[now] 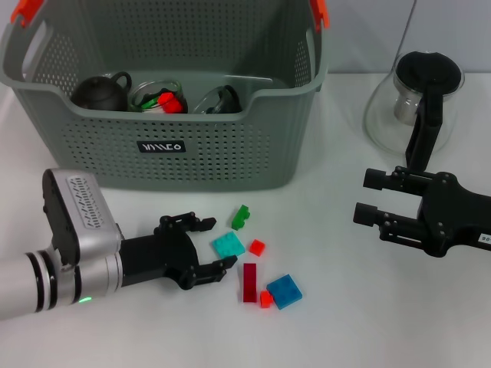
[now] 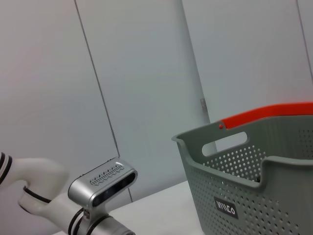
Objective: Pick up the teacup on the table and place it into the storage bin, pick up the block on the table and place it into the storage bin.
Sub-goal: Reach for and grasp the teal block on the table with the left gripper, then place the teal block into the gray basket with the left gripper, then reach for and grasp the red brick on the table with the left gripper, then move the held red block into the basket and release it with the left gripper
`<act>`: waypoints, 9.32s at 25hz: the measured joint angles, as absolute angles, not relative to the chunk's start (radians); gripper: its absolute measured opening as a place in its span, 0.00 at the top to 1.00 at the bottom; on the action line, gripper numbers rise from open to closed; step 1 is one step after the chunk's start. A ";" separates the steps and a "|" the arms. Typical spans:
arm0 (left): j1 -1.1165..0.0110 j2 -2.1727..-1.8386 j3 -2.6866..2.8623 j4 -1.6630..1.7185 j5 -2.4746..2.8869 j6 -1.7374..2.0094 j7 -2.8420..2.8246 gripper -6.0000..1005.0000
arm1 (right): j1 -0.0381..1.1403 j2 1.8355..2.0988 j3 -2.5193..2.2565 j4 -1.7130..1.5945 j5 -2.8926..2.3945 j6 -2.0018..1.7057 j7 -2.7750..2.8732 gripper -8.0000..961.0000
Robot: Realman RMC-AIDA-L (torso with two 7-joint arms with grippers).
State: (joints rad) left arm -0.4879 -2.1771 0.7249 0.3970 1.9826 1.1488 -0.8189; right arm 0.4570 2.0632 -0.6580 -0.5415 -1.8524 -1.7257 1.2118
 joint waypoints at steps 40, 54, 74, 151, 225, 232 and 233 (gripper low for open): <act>-0.501 -2.177 0.722 0.361 1.983 1.131 -0.765 0.59 | 0.449 2.063 -0.658 -0.540 -1.852 -1.730 1.213 0.30; -0.421 -2.132 0.637 0.525 1.984 1.469 -0.889 0.60 | 0.448 2.061 -0.658 -0.542 -1.852 -1.731 1.213 0.30; -0.618 -2.056 0.464 0.963 1.906 1.470 -1.650 0.60 | 0.449 2.062 -0.656 -0.541 -1.847 -1.733 1.213 0.30; -0.429 -2.177 0.875 0.399 1.945 1.321 -0.588 0.53 | 0.457 2.065 -0.647 -0.539 -1.852 -1.715 1.228 0.30; -0.656 -2.031 0.728 1.038 2.057 1.334 -1.858 0.78 | 0.458 2.065 -0.647 -0.541 -1.846 -1.723 1.229 0.30; -0.672 -2.062 0.758 1.056 2.179 1.201 -1.979 0.75 | 0.455 2.065 -0.647 -0.542 -1.848 -1.723 1.229 0.30; -0.669 -2.065 0.754 1.061 2.178 1.196 -1.979 0.75 | 0.454 2.064 -0.647 -0.542 -1.848 -1.723 1.229 0.30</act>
